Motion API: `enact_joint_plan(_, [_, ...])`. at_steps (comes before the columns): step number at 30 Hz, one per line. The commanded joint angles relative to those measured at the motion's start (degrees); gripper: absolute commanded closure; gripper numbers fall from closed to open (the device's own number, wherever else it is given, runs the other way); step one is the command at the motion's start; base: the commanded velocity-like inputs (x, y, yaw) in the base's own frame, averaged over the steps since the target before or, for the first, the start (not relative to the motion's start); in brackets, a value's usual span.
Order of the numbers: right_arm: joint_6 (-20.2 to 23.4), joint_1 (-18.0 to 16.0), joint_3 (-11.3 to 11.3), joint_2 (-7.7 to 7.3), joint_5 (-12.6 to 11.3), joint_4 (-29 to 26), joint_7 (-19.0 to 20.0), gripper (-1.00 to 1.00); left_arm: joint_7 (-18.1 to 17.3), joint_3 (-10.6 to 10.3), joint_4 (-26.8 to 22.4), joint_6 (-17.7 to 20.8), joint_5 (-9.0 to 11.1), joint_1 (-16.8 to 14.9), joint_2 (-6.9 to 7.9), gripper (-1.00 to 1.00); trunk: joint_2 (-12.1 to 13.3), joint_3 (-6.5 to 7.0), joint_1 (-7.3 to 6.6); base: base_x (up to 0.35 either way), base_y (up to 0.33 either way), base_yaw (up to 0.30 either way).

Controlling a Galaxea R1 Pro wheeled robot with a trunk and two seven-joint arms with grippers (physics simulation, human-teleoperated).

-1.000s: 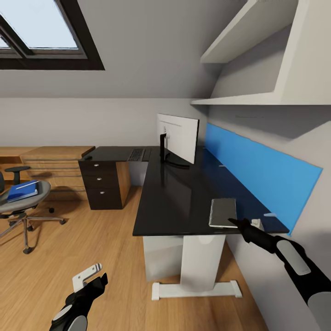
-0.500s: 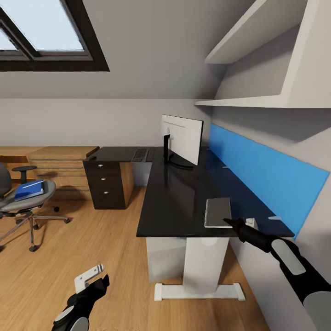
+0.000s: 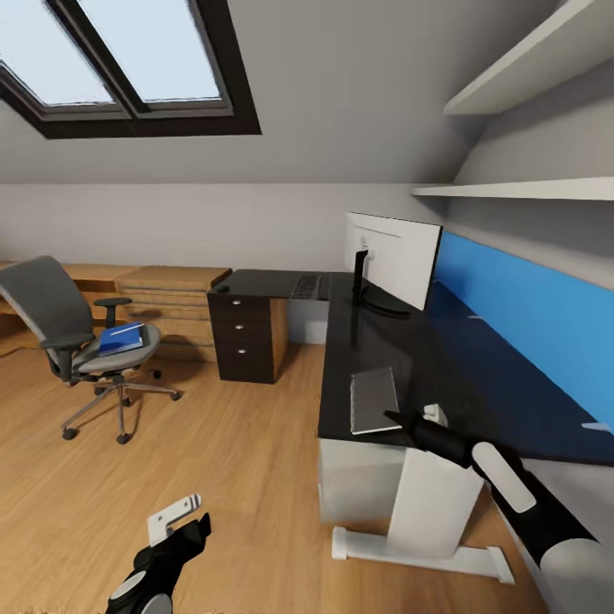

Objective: In the bedroom, organize the workspace by keeping the computer under the desk, ensuring the monitor is on the desk, placing the keyboard on the desk next to the monitor, placing the mouse on the desk next to the keyboard, moving the folder from the swivel chair onto the desk next to the mouse, stacking the notebook on top of the folder with the pen on top of the notebook, and positioning the swivel chair next to the desk.

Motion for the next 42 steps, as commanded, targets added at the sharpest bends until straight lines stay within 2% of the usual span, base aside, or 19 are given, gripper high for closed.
enact_joint_plan(1, [0.1, -0.1, 0.5, 0.48, 1.4, -0.2, 0.1, 1.00, 0.5, -1.1, 0.0, 0.2, 0.3, -0.1, 0.10, -1.00, 0.0, -0.06, 0.00, 0.000, 0.328, 0.037])
enact_joint_plan(9, [0.1, -0.1, 0.7, 0.79, 2.3, -0.2, 0.1, 1.00, 0.6, -3.0, 0.0, 0.1, 0.3, -0.1, 0.11, -1.00, 0.0, -0.06, 0.00, 0.038, 0.331, 0.010])
enact_joint_plan(20, [0.1, -0.1, 0.6, 1.19, 1.8, -0.2, 0.1, 1.00, 0.5, -3.6, 0.0, 0.1, 0.2, -0.1, 0.12, -1.00, 0.0, -0.06, 0.00, 0.109, 0.332, 0.000])
enact_joint_plan(42, [0.0, -0.1, 0.6, 1.28, 2.1, 0.2, 0.2, 1.00, 0.5, -3.7, 0.5, 0.0, 0.1, -0.1, 0.13, -1.00, 8.8, 3.89, -4.84, 0.081, 0.226, 0.000])
